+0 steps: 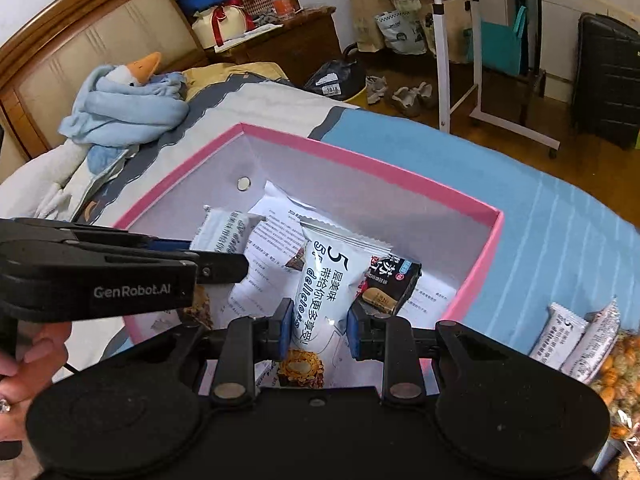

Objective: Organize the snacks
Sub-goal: 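Release the white snack bar into the pink box with the left tool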

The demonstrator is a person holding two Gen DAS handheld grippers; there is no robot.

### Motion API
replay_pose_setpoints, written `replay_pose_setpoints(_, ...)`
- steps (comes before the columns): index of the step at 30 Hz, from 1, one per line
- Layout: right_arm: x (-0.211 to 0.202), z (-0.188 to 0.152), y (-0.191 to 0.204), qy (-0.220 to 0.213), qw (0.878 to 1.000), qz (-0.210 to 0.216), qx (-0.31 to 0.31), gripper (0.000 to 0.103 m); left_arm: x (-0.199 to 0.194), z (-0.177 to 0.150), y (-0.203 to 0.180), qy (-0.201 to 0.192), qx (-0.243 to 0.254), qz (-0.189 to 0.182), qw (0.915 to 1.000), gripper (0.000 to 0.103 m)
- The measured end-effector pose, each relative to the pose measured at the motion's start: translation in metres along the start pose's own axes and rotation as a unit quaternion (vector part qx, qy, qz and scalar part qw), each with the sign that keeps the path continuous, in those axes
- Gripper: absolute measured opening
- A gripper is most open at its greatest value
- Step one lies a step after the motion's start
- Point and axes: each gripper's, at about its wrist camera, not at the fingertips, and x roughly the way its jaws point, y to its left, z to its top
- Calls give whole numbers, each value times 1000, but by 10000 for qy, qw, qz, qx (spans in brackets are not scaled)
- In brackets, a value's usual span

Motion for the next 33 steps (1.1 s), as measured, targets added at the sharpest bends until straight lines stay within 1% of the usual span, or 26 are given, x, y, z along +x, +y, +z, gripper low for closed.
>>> replay_pose_setpoints(2,2,0,2,-54,9999,-100,-108,33,6,-1,-4,-2,31,12,10000,27)
replay_pose_setpoints(5,0,-3,6,-175,9989,-254,-339,37,7,-2,-8,-74,73,21,9999,37)
replay_pose_setpoints(6,-1,-2,5,-198,9987,-297,-355,38,5,-3,-11,-116,101,1,9999,42)
replay_pose_setpoints(10,-16,-4,-1,-255,9992,-260,-176,38,-10,-8,-16,-407,244,-39,9989,48)
replay_pose_setpoints(13,-40,-6,-2,-338,9990,-250,-137,38,-27,-11,-18,-611,295,-50,9977,51)
replay_pose_setpoints(15,-61,-8,-2,-394,9986,-305,-192,39,-41,-13,-20,-751,308,-72,9967,58)
replay_pose_setpoints(16,-71,-8,-2,-403,9985,-306,-217,40,-50,-15,-22,-820,318,-101,9961,60)
replay_pose_setpoints(19,-97,-9,2,-544,9970,-322,-445,40,-73,-18,-30,-1009,389,-236,9939,65)
replay_pose_setpoints(20,-103,-8,4,-607,9961,-372,-527,40,-81,-19,-35,-1077,433,-212,9930,66)
replay_pose_setpoints(21,-105,-5,4,-633,9956,-394,-561,47,-88,-20,-39,-1156,488,-182,9919,69)
replay_pose_setpoints(22,-106,-2,4,-661,9954,-386,-574,52,-95,-22,-43,-1236,527,-77,9909,68)
replay_pose_setpoints(24,-104,2,2,-700,9952,-402,-546,54,-103,-25,-46,-1325,539,248,9894,70)
replay_pose_setpoints(26,-104,5,0,-610,9963,-424,-441,54,-110,-26,-45,-1297,516,193,9900,71)
replay_pose_setpoints(28,-115,1,-5,-679,9971,-233,-252,54,-117,-27,-43,-1169,426,107,9922,71)
replay_pose_setpoints(29,-124,-1,-7,-707,9972,-169,-192,54,-121,-28,-43,-1145,461,75,9923,71)
replay_pose_setpoints(31,-140,-8,-8,-744,9967,-239,-232,54,-130,-30,-47,-1116,574,82,9921,71)
replay_pose_setpoints(33,-160,-17,-9,-762,9957,-413,-325,55,-140,-31,-55,-1066,691,23,9919,72)
